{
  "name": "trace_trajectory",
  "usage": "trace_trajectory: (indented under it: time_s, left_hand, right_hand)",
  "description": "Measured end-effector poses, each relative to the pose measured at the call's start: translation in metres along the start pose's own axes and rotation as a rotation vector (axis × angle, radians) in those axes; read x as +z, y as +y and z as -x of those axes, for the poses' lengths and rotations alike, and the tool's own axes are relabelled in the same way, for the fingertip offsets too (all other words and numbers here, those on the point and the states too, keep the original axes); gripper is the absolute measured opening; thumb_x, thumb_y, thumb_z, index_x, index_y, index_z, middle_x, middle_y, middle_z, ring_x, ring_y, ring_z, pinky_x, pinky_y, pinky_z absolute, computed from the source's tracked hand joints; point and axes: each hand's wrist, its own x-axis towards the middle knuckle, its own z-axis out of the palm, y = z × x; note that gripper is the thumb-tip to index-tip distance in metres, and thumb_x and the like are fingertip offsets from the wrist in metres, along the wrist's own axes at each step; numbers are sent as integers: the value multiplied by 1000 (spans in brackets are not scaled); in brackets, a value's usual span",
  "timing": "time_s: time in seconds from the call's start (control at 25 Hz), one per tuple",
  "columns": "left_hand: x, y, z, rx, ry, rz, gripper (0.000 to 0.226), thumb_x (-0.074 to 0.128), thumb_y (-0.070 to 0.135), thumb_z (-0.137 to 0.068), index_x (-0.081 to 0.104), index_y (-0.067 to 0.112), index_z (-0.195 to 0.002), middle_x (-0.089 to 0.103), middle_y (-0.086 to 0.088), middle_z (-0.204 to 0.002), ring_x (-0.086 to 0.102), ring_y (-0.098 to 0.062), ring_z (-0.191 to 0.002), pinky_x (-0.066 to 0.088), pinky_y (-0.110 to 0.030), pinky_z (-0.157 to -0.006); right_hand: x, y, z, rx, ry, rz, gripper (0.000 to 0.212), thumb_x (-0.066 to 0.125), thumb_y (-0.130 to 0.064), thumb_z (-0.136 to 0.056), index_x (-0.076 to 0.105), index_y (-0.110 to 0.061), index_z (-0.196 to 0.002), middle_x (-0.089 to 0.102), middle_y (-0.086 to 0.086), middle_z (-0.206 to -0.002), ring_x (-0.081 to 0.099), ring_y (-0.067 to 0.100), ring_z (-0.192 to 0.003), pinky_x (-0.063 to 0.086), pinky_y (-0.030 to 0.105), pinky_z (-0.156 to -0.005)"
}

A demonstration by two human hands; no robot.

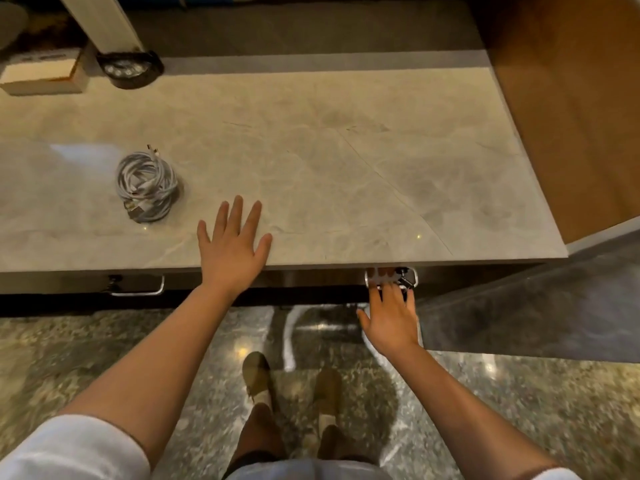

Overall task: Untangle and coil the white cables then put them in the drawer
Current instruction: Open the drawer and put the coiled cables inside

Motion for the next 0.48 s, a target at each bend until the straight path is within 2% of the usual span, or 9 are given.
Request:
trace_trajectory:
  time_s: [0.12,0.24,0.36,0.48]
  left_hand:
    - [2,0,-1,3,23,-1,62,16,55,-90,12,33,-148,6,-3,-160,3,-24,-146,6,-57,-112]
    - [3,-1,0,3,22,8,58,21,51,-94,11,32,-148,5,-3,-160,1,-24,-146,4,-57,-113]
    - [3,-2,1,5,11,11,57,22,49,-96,9,32,-148,3,-2,-160,-1,-24,-146,2,-56,-113]
    - [3,-3,0,10,8,10,58,21,49,-96,8,31,-149,1,-3,-160,-2,-24,-146,1,-56,-113]
  right_hand:
    - [2,3,7,-42,60,-18,55,61,-44,-82,57,-5,-122,62,18,-110,55,35,-108,37,54,-102]
    - [4,1,27,-38,37,-20,56,57,-48,-83,56,-7,-122,62,16,-112,56,33,-109,36,52,-104]
    - [10,1,56,-64,17,-2,55,57,-50,-81,60,-9,-117,65,14,-107,60,31,-102,46,47,-93]
    - [13,8,84,-115,-15,-1,58,38,-53,-84,61,-11,-118,67,11,-105,63,28,-98,51,42,-82]
